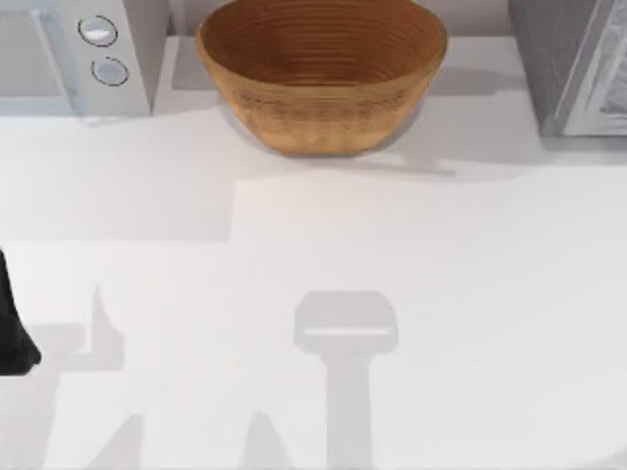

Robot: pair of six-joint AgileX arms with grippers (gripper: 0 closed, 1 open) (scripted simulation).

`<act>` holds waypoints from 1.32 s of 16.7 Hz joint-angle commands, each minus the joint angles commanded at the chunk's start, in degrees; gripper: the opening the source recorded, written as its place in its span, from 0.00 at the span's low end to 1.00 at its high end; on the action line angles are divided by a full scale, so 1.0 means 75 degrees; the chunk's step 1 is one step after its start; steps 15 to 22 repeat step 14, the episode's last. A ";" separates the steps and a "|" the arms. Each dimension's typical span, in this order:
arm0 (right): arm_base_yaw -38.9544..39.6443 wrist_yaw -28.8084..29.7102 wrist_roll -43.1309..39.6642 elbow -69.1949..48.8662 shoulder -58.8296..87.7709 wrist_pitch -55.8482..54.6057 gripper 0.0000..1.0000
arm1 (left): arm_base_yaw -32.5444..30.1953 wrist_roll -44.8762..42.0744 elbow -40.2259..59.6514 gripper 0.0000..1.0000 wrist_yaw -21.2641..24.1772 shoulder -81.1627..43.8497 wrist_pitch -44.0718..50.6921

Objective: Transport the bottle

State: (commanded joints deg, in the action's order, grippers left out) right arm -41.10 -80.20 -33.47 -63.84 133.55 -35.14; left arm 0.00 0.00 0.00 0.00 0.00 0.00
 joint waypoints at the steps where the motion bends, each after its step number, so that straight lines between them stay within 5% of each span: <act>1: 0.0000 0.0000 0.0000 0.0000 0.0000 0.0000 0.45 | 0.0000 0.0000 0.0000 1.00 0.0000 0.0000 0.0000; 8: 0.0000 0.0000 0.0000 0.0000 0.0000 0.0000 0.98 | 0.0000 0.0000 0.0000 1.00 0.0000 0.0000 0.0000; 22: 0.0000 0.0000 0.0000 0.0000 0.0000 0.0000 1.00 | 0.0000 0.0000 0.0000 1.00 0.0000 0.0000 0.0000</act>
